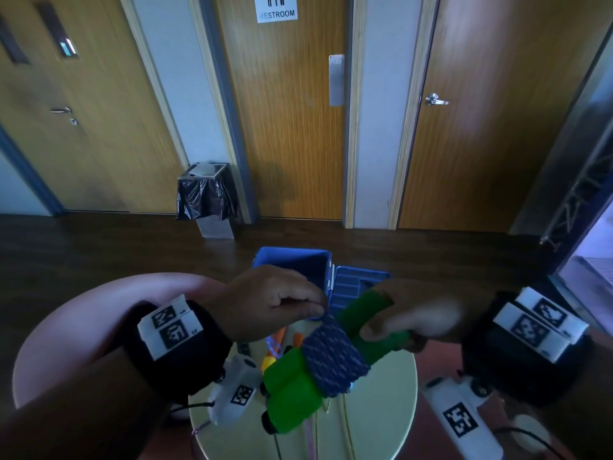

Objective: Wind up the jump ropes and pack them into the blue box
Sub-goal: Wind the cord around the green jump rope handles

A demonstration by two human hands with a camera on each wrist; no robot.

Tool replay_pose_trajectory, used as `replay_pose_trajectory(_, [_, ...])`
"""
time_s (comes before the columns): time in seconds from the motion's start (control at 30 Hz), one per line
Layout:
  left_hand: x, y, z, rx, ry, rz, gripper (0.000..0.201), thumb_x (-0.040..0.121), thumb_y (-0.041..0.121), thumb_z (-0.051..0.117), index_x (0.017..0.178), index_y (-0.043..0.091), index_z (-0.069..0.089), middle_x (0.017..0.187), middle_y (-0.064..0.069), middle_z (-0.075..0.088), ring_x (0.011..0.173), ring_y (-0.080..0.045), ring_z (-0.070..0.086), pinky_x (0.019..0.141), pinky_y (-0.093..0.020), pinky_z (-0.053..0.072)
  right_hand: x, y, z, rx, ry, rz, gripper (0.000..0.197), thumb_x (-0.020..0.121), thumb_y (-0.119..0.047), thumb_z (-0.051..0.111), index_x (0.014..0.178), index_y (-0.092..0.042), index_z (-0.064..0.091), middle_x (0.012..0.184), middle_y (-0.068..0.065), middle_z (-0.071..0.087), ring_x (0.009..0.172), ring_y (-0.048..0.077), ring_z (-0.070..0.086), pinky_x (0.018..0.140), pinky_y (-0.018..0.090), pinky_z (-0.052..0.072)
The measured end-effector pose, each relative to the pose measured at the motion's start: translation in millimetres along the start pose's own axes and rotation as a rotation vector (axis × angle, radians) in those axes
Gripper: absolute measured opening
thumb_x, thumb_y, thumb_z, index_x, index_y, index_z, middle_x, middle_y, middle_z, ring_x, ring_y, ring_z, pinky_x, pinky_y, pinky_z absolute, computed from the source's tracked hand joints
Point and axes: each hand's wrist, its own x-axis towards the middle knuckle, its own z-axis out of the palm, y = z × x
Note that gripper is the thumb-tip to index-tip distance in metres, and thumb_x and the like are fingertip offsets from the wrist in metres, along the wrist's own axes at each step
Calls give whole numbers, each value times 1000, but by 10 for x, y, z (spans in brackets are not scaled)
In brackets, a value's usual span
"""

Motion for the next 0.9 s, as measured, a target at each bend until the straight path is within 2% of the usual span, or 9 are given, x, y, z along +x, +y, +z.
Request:
replay_pose_trajectory(0.1, [14,11,6,-75,-1,-16,18,96,30,62,101,19,75,97,28,64,93,6,65,81,-10,44,-28,25,-4,26,-35,-57,89,54,-60,87,94,14,57,93,29,52,80,39,44,67,47,30])
replay_pose_trajectory(0.17, [10,-2,13,-113,18,-42,18,94,33,61,99,22,74,95,26,67,93,4,66,81,-11,45,-56,23,1,56,-72,-89,95,55,-61,86,97,18,52,94,30,50,82,41,43,66,42,30])
replay_pose_trajectory(0.27, [3,-19,-1,-193,56,-95,16,91,38,59,94,27,70,91,16,71,86,1,67,77,-13,47,-91,21,6,83,-121,-163,91,63,-60,83,93,20,54,78,31,47,61,35,40,51,34,30])
replay_pose_trajectory(0.37, [1,13,17,-282,55,-139,15,91,35,59,81,31,69,78,17,67,72,2,62,69,-13,45,-111,24,2,112,-162,-218,83,68,-57,80,94,19,58,70,47,43,53,44,40,46,39,26])
replay_pose_trajectory(0.5, [4,14,75,-510,74,-151,16,92,56,56,83,49,66,76,23,63,68,3,57,67,-13,44,-118,-16,19,309,-168,-343,47,72,-44,80,98,-5,73,64,22,57,47,14,52,42,20,39])
replay_pose_trajectory(0.6, [-22,-8,248,-760,117,-218,31,77,74,63,90,47,72,84,22,69,76,5,61,74,-15,46,-66,22,81,443,-27,-427,68,70,-50,81,104,7,66,62,35,45,44,13,48,42,26,30])
replay_pose_trajectory(0.7, [-41,123,581,-1083,357,-352,33,68,57,82,70,26,71,58,1,54,53,-11,50,57,-27,39,7,74,224,519,157,-512,75,69,-51,82,107,10,60,70,29,47,50,19,44,47,29,29])
replay_pose_trajectory(0.83, [46,417,731,-1266,470,-457,15,71,23,64,66,18,51,52,6,27,41,-6,23,40,-18,25,103,97,361,640,313,-522,39,66,-42,83,93,-17,71,74,9,59,59,17,50,54,28,34])
replay_pose_trajectory(0.9, [49,427,664,-1277,465,-520,22,76,18,62,69,16,41,51,6,28,39,-7,25,39,-17,28,149,101,393,633,367,-527,47,61,-52,87,94,-21,72,77,11,60,62,19,51,57,31,30])
